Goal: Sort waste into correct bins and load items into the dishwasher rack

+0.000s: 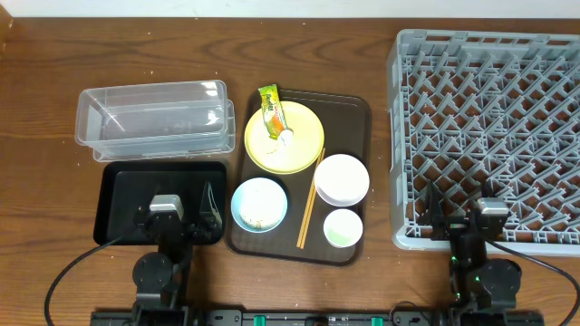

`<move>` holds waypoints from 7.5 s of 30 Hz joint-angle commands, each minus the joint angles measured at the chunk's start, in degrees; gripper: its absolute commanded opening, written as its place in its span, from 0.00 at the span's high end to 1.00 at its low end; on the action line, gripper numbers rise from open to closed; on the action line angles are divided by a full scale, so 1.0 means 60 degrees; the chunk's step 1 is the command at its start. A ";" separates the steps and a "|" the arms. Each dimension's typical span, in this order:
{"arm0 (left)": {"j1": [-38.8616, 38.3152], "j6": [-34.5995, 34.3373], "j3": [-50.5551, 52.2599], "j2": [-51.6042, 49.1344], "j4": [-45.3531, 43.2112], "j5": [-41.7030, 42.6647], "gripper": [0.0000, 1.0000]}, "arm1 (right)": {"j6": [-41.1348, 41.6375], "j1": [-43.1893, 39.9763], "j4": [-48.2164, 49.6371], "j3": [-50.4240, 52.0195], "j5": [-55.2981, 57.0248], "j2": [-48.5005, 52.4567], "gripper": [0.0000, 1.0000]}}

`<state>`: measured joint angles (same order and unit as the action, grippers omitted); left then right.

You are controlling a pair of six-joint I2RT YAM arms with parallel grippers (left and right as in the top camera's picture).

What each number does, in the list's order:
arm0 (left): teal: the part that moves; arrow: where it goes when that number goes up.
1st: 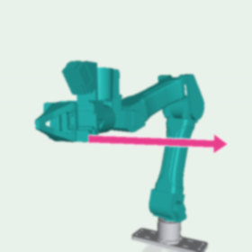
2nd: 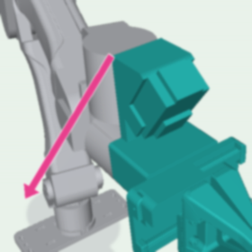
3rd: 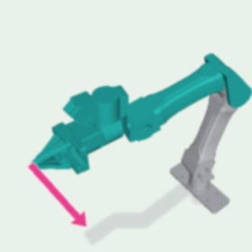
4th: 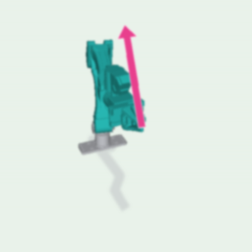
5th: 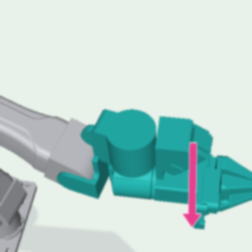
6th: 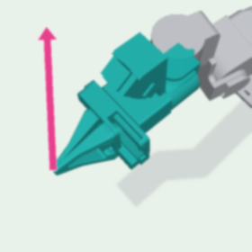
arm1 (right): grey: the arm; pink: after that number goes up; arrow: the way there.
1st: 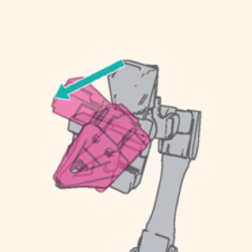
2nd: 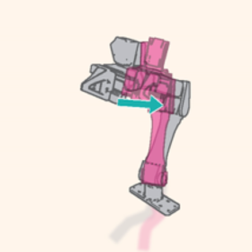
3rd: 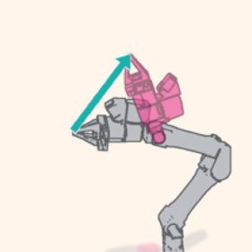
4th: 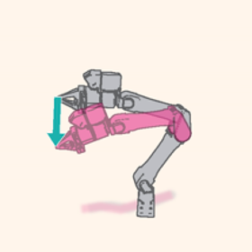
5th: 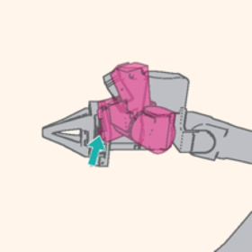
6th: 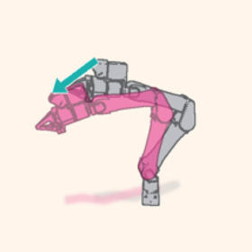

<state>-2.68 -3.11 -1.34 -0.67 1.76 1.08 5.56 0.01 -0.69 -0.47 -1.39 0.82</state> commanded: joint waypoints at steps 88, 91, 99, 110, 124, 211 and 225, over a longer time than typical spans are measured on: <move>-0.3009 0.1443 -1.0856 -1.6531 0.2896 0.1384 0.91 | -0.0229 0.0109 -0.3282 -0.7359 0.0404 0.9544 0.01; -0.2692 0.1439 -1.0856 -1.5730 0.2903 0.1384 0.91 | -0.0229 0.0109 -0.3282 -0.7362 0.0404 0.9544 0.01; -0.0863 0.1439 -1.0852 -1.4590 0.2892 0.1384 0.91 | -0.0229 0.0109 -0.3279 -0.7359 0.0404 0.9544 0.01; -0.0011 0.1144 -1.0848 -1.4837 0.2823 0.1825 0.44 | -0.0229 0.0109 -0.3279 -0.7359 0.0404 0.9544 0.01; -0.1778 0.0900 -1.0797 -1.5533 0.1577 0.2211 0.34 | -0.0229 0.0109 -0.3279 -0.7362 0.0404 0.9544 0.01; 0.0102 -0.0331 -1.0754 -1.4528 0.5053 0.0251 0.48 | -0.0229 0.0109 -0.3206 -0.7359 0.0408 0.9544 0.01; -0.3122 -0.0809 -1.0630 -1.4429 0.6706 0.0204 0.50 | -0.0229 0.0109 -0.3213 -0.7359 0.0404 0.9548 0.01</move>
<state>-20.05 -6.94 -65.71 -88.07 41.36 2.48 4.71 0.01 -19.92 -43.38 1.23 58.24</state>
